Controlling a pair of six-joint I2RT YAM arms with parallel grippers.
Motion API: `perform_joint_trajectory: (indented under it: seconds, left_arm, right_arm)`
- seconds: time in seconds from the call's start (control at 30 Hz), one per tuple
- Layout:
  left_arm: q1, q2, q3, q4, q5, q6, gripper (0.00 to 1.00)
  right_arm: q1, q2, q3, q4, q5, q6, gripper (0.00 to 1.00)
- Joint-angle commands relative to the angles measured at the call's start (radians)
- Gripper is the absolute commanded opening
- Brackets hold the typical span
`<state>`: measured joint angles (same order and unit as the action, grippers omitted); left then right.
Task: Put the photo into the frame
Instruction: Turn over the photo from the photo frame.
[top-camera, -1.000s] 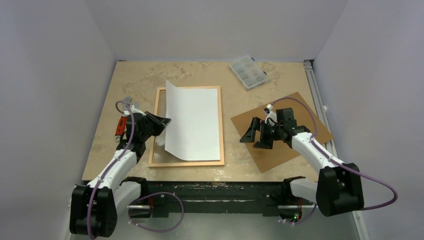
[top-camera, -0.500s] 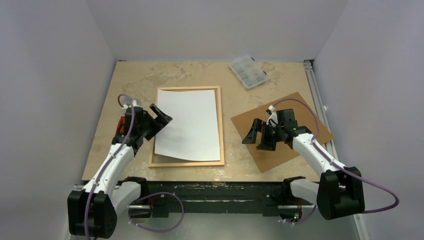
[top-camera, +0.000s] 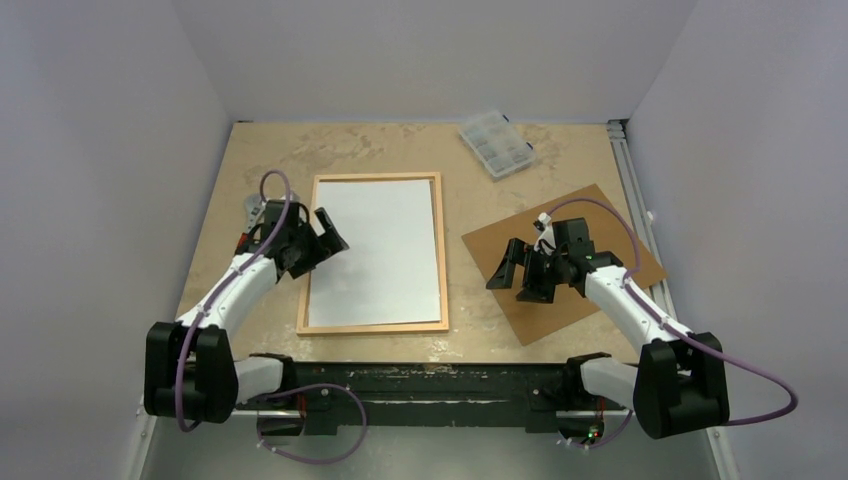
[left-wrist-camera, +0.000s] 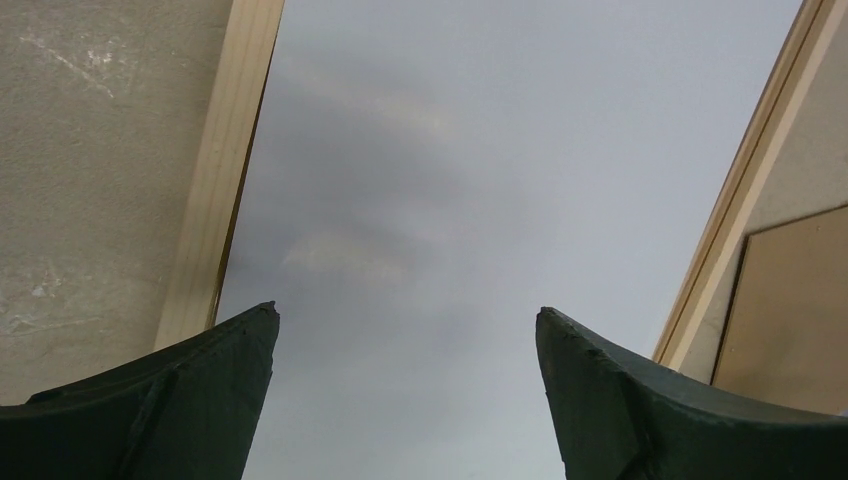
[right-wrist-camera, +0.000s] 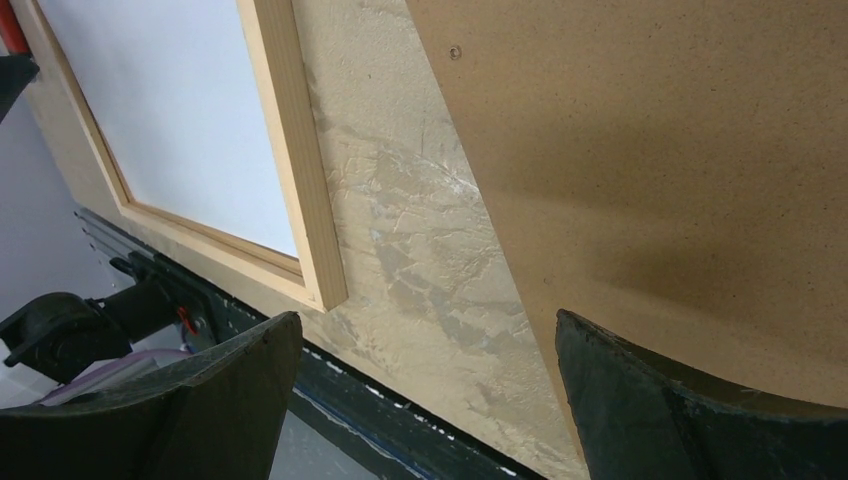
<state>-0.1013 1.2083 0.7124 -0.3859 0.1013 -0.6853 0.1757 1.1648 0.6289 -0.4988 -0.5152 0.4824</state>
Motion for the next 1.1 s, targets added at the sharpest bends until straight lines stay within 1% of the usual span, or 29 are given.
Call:
perform_joint_trajectory:
  seconds: [0.0,0.23,0.37,0.57,0.7,0.87,0.97,1.07]
  left_arm:
    - [-0.014,0.039,0.052,0.022,-0.004,0.038,0.96]
    - [-0.036,0.152,0.112,0.007,-0.08,0.061,0.96]
    - [-0.07,0.246,0.172,-0.011,-0.132,0.087,0.96]
    - [-0.147,0.382,0.259,-0.015,-0.151,0.092,0.96]
    - [-0.196,0.417,0.301,-0.008,-0.166,0.083,0.96]
    - [-0.23,0.456,0.356,-0.026,-0.17,0.087,0.95]
    - [-0.236,0.436,0.366,-0.048,-0.186,0.083,0.95]
    - [-0.236,0.366,0.357,-0.072,-0.193,0.082,0.95]
  right_arm:
    - [0.002,-0.006,0.036,0.003,0.01,0.0,0.96]
    - [0.002,0.011,0.027,0.018,0.002,0.002,0.96]
    - [0.002,0.015,0.025,0.031,-0.004,0.013,0.96]
    - [0.002,0.023,0.025,0.026,0.0,0.002,0.95]
    - [0.002,0.027,0.027,0.023,0.0,-0.003,0.95]
    - [0.001,0.038,0.031,0.025,0.0,-0.005,0.95]
    - [0.001,0.039,0.031,0.026,0.003,-0.007,0.95]
    - [0.001,0.038,0.028,0.027,0.009,-0.007,0.95]
